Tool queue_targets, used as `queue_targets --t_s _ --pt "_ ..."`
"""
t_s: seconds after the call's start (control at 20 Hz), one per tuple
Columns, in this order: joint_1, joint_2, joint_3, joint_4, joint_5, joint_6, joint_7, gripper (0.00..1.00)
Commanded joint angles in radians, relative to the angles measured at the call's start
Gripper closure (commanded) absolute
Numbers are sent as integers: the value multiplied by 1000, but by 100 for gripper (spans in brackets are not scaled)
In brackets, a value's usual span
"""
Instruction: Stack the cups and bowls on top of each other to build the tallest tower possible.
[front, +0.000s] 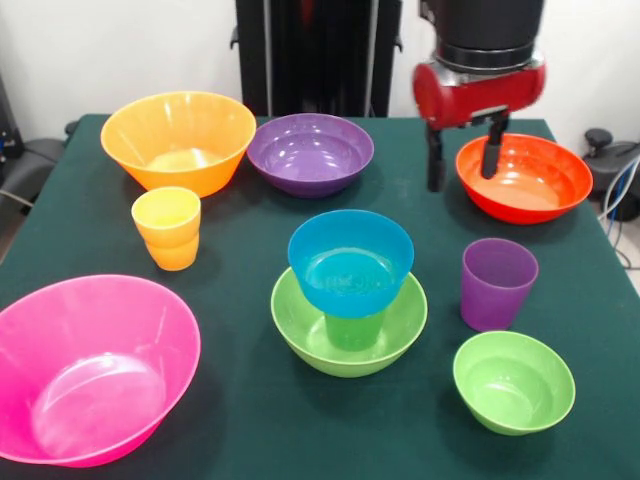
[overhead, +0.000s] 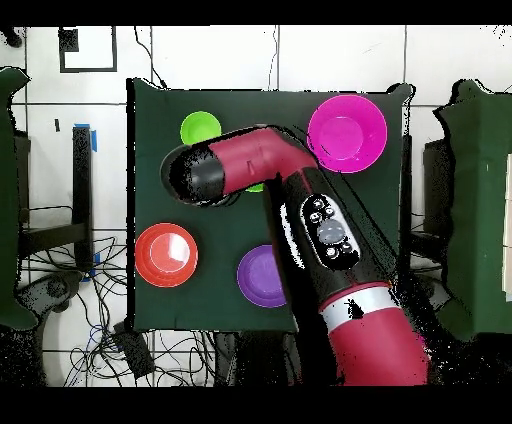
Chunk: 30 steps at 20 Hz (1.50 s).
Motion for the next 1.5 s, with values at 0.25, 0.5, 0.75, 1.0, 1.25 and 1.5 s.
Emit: queue_targets --t_s 0.25,0.5,0.75,1.0,1.25,1.5 --pt "94 75 -168 128 -21 -209 342 0" --pt "125 150 -218 127 -39 -292 399 0" --pt "188 223 -277 120 -26 -433 489 0" --pt "220 269 -301 116 6 -490 502 0" --pt "255 281 -335 104 32 -520 513 0" --pt "267 335 -358 55 36 -561 493 0"
